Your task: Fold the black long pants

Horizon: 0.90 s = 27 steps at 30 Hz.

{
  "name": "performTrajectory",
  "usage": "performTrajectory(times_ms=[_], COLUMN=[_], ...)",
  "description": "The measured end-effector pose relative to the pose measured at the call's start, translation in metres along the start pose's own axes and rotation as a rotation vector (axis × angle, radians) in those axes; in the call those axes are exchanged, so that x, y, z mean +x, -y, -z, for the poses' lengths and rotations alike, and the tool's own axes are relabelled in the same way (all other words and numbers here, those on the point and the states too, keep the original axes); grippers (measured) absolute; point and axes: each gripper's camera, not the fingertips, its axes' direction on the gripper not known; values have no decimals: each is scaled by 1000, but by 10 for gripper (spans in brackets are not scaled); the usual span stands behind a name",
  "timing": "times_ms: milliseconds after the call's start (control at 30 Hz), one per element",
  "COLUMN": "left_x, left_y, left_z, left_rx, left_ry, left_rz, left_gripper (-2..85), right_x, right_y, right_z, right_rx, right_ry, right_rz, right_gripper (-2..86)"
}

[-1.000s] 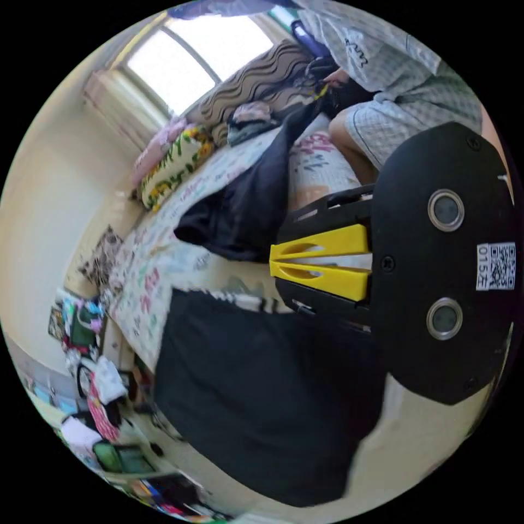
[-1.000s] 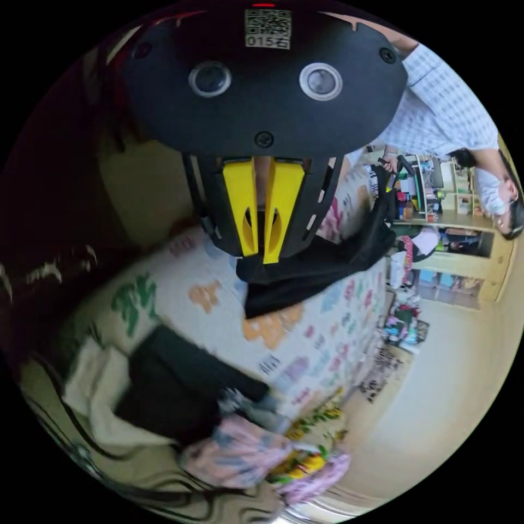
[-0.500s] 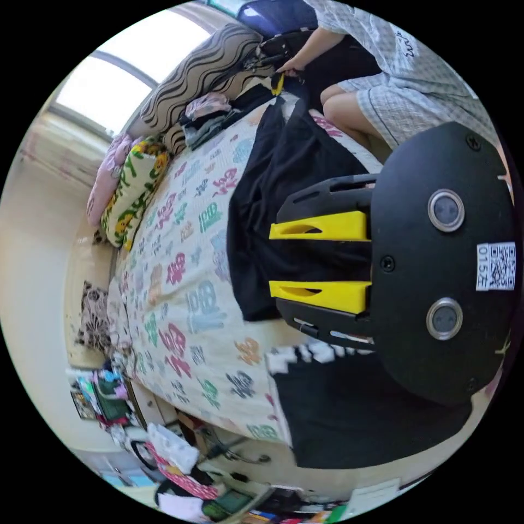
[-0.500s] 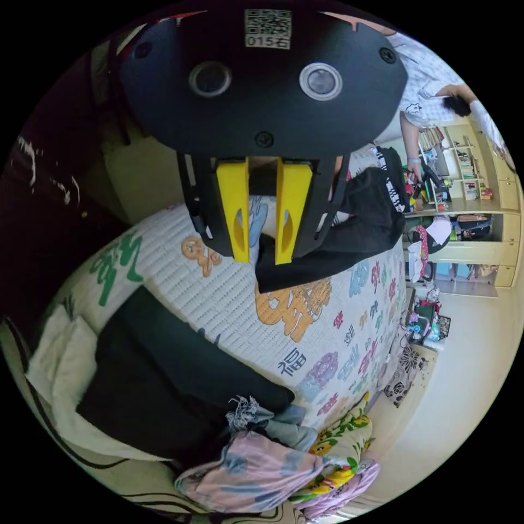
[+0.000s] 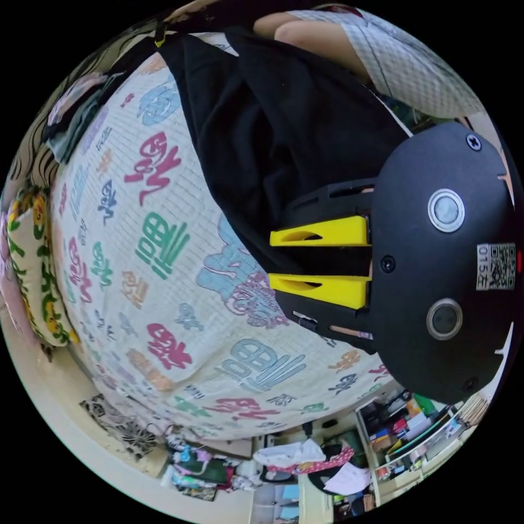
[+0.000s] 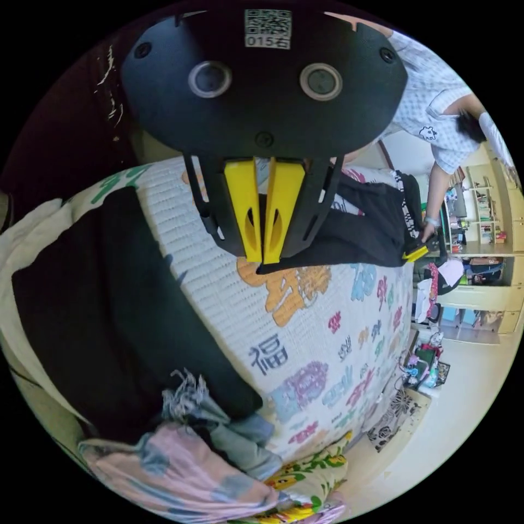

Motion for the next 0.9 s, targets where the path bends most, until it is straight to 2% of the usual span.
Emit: performTrajectory(times_ms=[133, 233, 300, 433, 567, 633, 767, 900], left_x=[-12, -14, -28, -70, -89, -96, -108, -114], left_y=[12, 22, 26, 31, 40, 26, -51, -127], left_z=[-30, -15, -1, 27, -11, -13, 7, 4], left_rx=[-83, -41, 14, 158, 28, 52, 201, 220], left_ry=[-104, -45, -70, -117, -60, -48, -129, -214], left_rz=[-22, -49, -10, 115, 179, 226, 375, 488], left_gripper=[14, 2, 2, 16, 71, 79, 82, 82], right_x=[-13, -31, -41, -46, -32, -22, 27, 52], right_y=[38, 68, 86, 128, 152, 145, 118, 111], right_z=[22, 28, 29, 25, 1, -2, -12, -45], right_rx=[74, 81, 88, 123, 109, 137, 142, 69], right_ry=[-29, -82, -148, -224, -216, -220, -76, 96], right_rz=[46, 95, 112, 86, 6, 1, -32, -56], right_gripper=[-10, -10, -9, -3, 47, 63, 64, 72])
